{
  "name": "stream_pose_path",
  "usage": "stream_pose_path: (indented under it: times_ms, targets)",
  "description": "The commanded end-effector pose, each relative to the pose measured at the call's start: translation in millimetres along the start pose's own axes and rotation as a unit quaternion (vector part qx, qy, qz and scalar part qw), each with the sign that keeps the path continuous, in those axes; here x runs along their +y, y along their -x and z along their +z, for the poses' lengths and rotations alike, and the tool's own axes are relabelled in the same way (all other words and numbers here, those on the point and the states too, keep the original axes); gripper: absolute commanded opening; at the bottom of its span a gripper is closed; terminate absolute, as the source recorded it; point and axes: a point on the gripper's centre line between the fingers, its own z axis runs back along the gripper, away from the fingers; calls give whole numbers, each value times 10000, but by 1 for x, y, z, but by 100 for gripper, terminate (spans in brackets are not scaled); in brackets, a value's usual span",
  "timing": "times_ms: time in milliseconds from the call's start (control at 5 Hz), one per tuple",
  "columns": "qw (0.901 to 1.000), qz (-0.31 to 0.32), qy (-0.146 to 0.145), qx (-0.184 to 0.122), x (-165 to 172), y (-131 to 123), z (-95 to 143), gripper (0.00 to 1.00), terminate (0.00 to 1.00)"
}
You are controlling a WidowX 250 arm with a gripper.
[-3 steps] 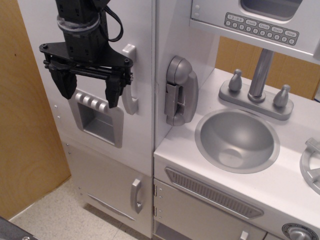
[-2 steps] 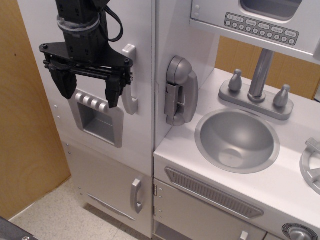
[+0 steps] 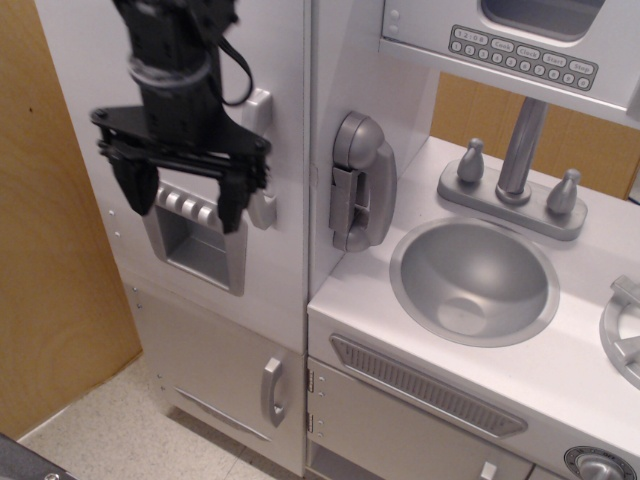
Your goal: Open fridge
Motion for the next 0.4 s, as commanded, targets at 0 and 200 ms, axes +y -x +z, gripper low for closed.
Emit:
stream_pose_path:
  times_ms: [0, 200]
  targets:
    - [9978, -594, 254, -110, -8, -37, -6, 100, 0]
    - [9946, -901, 217, -464, -9, -50, -8, 100, 0]
